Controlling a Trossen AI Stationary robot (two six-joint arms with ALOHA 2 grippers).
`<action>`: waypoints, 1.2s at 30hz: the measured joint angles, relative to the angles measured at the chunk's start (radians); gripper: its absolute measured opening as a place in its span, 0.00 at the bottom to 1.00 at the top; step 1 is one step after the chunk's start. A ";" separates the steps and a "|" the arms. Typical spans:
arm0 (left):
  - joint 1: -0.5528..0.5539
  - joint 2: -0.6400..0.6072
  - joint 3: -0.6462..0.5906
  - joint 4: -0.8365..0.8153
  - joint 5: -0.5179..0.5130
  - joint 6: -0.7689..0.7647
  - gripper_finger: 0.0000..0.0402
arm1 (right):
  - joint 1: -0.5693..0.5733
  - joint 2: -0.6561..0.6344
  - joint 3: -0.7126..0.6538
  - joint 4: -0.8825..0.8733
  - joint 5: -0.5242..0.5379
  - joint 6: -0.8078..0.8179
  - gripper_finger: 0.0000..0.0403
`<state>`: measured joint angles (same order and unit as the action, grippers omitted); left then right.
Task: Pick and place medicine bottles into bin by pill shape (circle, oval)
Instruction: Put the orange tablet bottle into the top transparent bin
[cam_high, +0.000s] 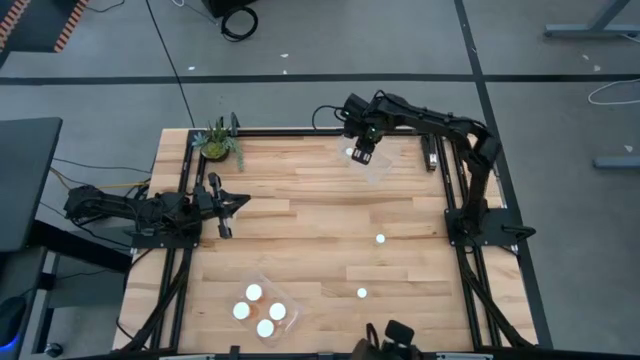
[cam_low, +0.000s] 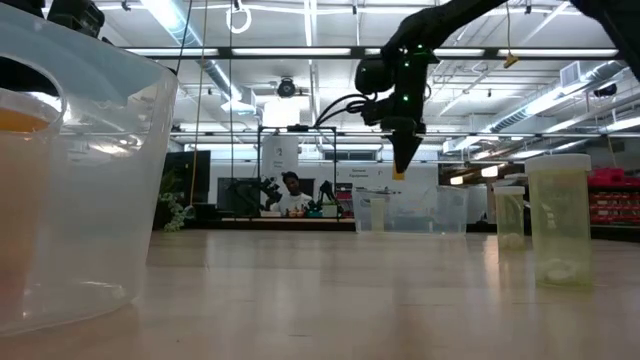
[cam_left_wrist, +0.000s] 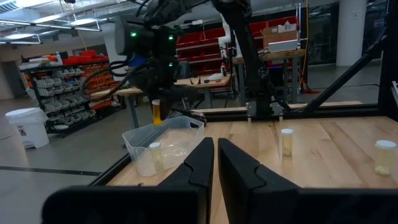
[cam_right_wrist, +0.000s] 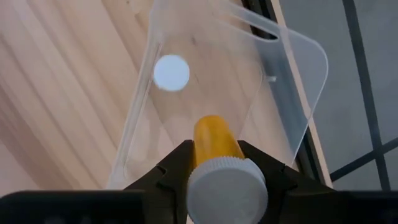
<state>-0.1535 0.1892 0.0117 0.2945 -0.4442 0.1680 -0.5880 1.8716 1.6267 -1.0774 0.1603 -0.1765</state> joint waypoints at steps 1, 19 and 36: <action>0.000 0.000 0.000 0.000 0.000 0.000 0.08 | 0.000 0.022 0.028 -0.016 0.000 -0.001 0.31; 0.000 0.000 0.000 0.000 0.000 0.000 0.08 | -0.069 0.217 0.192 -0.055 -0.011 -0.060 0.31; 0.000 0.000 0.000 0.000 0.000 0.000 0.07 | -0.092 0.263 0.166 -0.001 -0.065 -0.065 0.31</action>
<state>-0.1535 0.1894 0.0116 0.2941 -0.4446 0.1680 -0.6804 2.1342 1.7927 -1.0781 0.0952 -0.2417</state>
